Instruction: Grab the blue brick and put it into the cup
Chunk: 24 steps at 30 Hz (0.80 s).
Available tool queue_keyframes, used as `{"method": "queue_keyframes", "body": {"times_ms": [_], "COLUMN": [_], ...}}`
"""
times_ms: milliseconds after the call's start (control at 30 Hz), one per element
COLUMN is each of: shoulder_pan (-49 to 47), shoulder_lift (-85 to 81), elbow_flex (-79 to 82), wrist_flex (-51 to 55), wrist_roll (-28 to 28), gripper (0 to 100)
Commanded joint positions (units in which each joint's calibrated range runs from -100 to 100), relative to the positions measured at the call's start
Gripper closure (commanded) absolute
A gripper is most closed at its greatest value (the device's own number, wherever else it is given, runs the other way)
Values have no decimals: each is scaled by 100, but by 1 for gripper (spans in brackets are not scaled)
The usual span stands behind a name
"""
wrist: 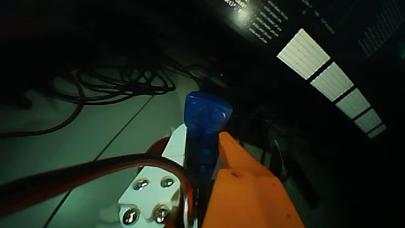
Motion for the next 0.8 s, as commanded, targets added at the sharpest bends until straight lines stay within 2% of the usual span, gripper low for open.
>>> {"method": "queue_keyframes", "body": {"times_ms": [0,267,533,767], "shoulder_pan": [-50,-116,-133,-133], "shoulder_lift": [33,119,59,-36], "elbow_flex": [-30,-20,-11,-2], "wrist_flex": [-227,-268,-268,-235], "wrist_roll": [-25,-35,48,63], "gripper": [100,99,74,68]}}
